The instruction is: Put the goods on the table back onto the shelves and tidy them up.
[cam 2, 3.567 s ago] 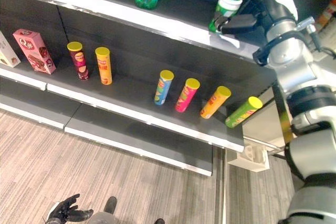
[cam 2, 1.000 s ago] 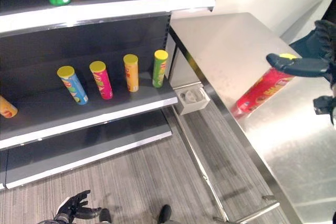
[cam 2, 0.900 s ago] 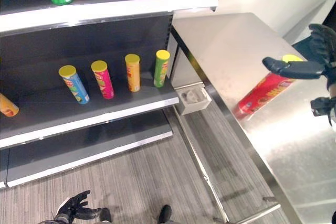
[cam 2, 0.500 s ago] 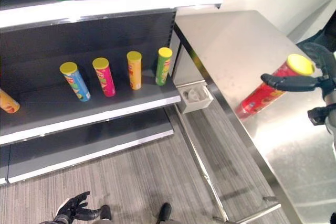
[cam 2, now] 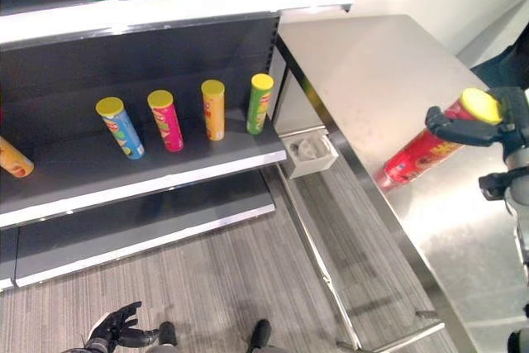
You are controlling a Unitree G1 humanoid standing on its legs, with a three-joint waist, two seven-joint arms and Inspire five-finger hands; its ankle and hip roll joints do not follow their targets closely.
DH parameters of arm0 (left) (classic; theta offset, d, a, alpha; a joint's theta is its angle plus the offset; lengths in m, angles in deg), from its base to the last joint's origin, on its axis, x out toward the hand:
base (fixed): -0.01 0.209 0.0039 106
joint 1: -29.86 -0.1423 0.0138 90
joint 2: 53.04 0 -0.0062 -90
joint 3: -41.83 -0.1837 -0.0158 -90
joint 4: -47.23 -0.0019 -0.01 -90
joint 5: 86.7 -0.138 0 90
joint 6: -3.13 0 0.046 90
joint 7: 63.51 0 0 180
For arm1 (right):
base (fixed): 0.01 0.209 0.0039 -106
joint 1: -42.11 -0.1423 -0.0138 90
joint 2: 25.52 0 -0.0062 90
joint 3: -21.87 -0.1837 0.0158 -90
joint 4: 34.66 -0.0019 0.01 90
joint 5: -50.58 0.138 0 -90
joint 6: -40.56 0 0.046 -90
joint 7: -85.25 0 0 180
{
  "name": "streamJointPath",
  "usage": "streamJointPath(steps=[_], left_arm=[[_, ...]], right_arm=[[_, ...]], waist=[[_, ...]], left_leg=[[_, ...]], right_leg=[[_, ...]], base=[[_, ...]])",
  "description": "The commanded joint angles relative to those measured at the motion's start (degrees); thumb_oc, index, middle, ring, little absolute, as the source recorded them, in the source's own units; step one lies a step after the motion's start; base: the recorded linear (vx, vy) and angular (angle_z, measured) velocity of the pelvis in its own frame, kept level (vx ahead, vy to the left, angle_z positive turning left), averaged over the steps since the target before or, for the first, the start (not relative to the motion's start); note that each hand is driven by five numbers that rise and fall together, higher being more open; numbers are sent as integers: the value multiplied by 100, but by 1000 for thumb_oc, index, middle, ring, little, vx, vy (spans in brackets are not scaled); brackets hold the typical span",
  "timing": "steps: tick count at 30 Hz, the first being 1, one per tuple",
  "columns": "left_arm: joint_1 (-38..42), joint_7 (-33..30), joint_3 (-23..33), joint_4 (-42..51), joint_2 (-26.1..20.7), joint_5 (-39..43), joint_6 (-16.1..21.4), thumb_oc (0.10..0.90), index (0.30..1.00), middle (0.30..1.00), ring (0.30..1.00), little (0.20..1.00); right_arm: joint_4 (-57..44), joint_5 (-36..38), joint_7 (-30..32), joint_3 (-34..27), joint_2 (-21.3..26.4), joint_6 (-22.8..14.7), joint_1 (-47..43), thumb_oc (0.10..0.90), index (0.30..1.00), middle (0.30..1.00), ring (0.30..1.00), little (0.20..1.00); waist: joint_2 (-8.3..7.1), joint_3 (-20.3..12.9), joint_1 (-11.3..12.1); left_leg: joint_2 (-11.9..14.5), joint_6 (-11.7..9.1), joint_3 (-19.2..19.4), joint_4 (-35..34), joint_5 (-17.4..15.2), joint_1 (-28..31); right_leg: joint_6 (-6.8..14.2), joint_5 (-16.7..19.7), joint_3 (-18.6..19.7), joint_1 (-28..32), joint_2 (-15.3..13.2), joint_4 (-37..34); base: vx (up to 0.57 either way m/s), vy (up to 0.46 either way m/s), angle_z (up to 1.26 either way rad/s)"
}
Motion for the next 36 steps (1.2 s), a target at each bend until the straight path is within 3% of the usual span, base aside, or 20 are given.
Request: streamJointPath(steps=[1, 3, 4, 9, 17, 20, 21, 22, 24, 25, 26, 27, 28, 29, 30, 32, 34, 36], left_arm=[[68, -59, -25, 268, -431, -136, 221, 800, 900, 900, 900, 900], [70, -63, -4, 271, -426, -132, 217, 800, 900, 900, 900, 900], [33, -80, 158, 286, -370, -140, 190, 800, 900, 900, 900, 900], [-39, -59, 332, 300, -312, -190, 195, 800, 900, 900, 900, 900], [-110, -14, 414, 384, -321, -196, 256, 800, 900, 900, 900, 900], [-44, 6, 370, 435, -420, -263, 313, 800, 900, 900, 900, 900], [63, -40, 348, 402, -441, -257, 365, 800, 900, 900, 900, 900], [127, -82, 345, 375, -429, -300, 395, 800, 900, 900, 900, 900], [157, -93, 325, 355, -424, -333, 408, 800, 900, 900, 900, 900], [170, -61, 305, 331, -449, -417, 407, 800, 900, 900, 900, 900], [218, 2, 307, 254, -556, -592, 385, 800, 900, 900, 900, 900], [200, 34, 377, 198, -730, -795, 409, 800, 900, 900, 900, 900], [109, -56, 582, 86, -788, -794, 368, 800, 900, 900, 900, 900], [105, -85, 635, 79, -815, -782, 347, 800, 900, 900, 900, 900], [71, -69, 727, 51, -825, -705, 326, 800, 900, 900, 900, 900], [89, -70, 695, -44, -782, -715, 288, 800, 900, 900, 900, 900], [116, -91, 705, 60, -688, -621, 299, 800, 900, 900, 900, 900], [129, -142, 747, 54, -567, -563, 310, 800, 900, 900, 900, 900]], right_arm=[[-134, 22, 304, -265, -42, -161, -581, 400, 300, 300, 300, 300], [-268, 23, 329, -366, -70, -178, -502, 400, 300, 300, 300, 300], [-1220, 82, 522, -1071, -311, -394, -2, 400, 300, 300, 300, 300], [-2547, 289, 602, -1886, -728, -796, 472, 400, 300, 300, 300, 300], [-3803, 471, 325, -1948, -1014, -1074, 472, 400, 300, 300, 300, 300], [-4171, 581, 162, -1727, -1281, -1144, 387, 400, 300, 300, 300, 300], [-4271, 585, 111, -1625, -1329, -1123, 343, 400, 300, 300, 300, 300], [-4393, 449, 39, -1526, -1319, -1062, 381, 400, 300, 300, 300, 300], [-4679, 355, -133, -1586, -1385, -928, 618, 400, 300, 300, 300, 300], [-4733, 313, -174, -1613, -1468, -900, 701, 400, 300, 300, 300, 300], [-4763, 153, -224, -1654, -1696, -806, 904, 400, 300, 300, 300, 300], [-4915, -116, -270, -1566, -2014, -688, 1025, 400, 300, 300, 300, 300], [-4981, -267, -262, -1264, -2209, -661, 916, 400, 300, 300, 300, 300], [-5008, -305, -270, -1190, -2265, -655, 922, 400, 300, 300, 300, 300], [-5121, -436, -359, -1125, -2303, -629, 1019, 400, 300, 300, 300, 300], [-5169, -637, -387, -928, -2355, -649, 1017, 400, 300, 300, 300, 300], [-5228, -836, -444, -738, -2325, -606, 956, 400, 300, 300, 300, 300], [-5257, -868, -452, -655, -2442, -618, 947, 400, 300, 300, 300, 300]], waist=[[-427, -180, 121], [-431, -192, 113], [-379, -222, 101], [-318, -278, 150], [-286, -147, 289], [-366, -60, 343], [-357, -38, 289], [-234, -69, 234], [-20, -188, 187], [-1, -223, 171], [-14, -287, 185], [-124, -274, 257], [-164, -155, 362], [-164, -104, 355], [-161, -2, 311], [-160, 35, 275], [-202, 85, 277], [-238, 66, 309]], left_leg=[[-100, 14, 90, 10, -528, 228], [-107, 20, 83, 10, -512, 217], [-66, 12, 77, 10, -547, 283], [-7, -5, 22, 10, -484, 280], [48, -35, -186, 345, -453, -17], [490, -205, -214, 560, -377, -192], [778, -237, -115, 494, -221, -152], [994, -373, -104, 320, -74, 13], [852, -459, -397, 95, -195, 15], [738, -434, -441, 74, -281, -5], [364, -327, -455, 10, -488, 5], [-145, -37, -410, 10, -736, -6], [-468, 200, -246, 10, -854, 77], [-505, 244, -263, 10, -847, 64], [-600, 352, -354, 10, -783, 37], [-680, 382, -463, 10, -768, -21], [-733, 389, -601, 10, -680, -26], [-754, 387, -621, 10, -645, -62]], right_leg=[[422, -352, 274, 109, -243, 40], [417, -347, 275, 96, -251, 40], [399, -412, 292, 163, -209, 40], [354, -485, 253, 172, -161, 40], [305, -531, 142, 153, -147, 40], [348, -445, -79, 170, -306, 40], [428, -330, -196, 80, -550, 40], [536, -242, -280, -7, -732, 71], [741, -28, -358, 8, -1089, 108], [802, 80, -387, 2, -1269, 118], [925, 298, -464, -35, -1653, 232], [1037, 658, -517, -192, -2210, 521], [1037, 1072, -629, -348, -2556, 864], [1006, 967, -528, -384, -2488, 990], [871, 453, 73, -522, -1908, 1148], [698, -52, 354, -557, -1360, 938], [710, -42, 761, -527, -1141, 759], [732, 34, 838, -477, -1113, 588]], base=[[0, 0, 0], [8, -29, -1], [15, -64, 3], [1, -58, 2], [-69, -22, 14], [-184, 205, 38], [-184, 550, 49], [-194, 656, 61], [-76, 653, 75], [-37, 766, 121], [-46, 898, 115], [-92, 1060, 91], [-99, 816, 48], [-105, 564, 39], [-40, 268, 43], [0, 116, 50], [14, -14, 59], [21, -40, 26]])
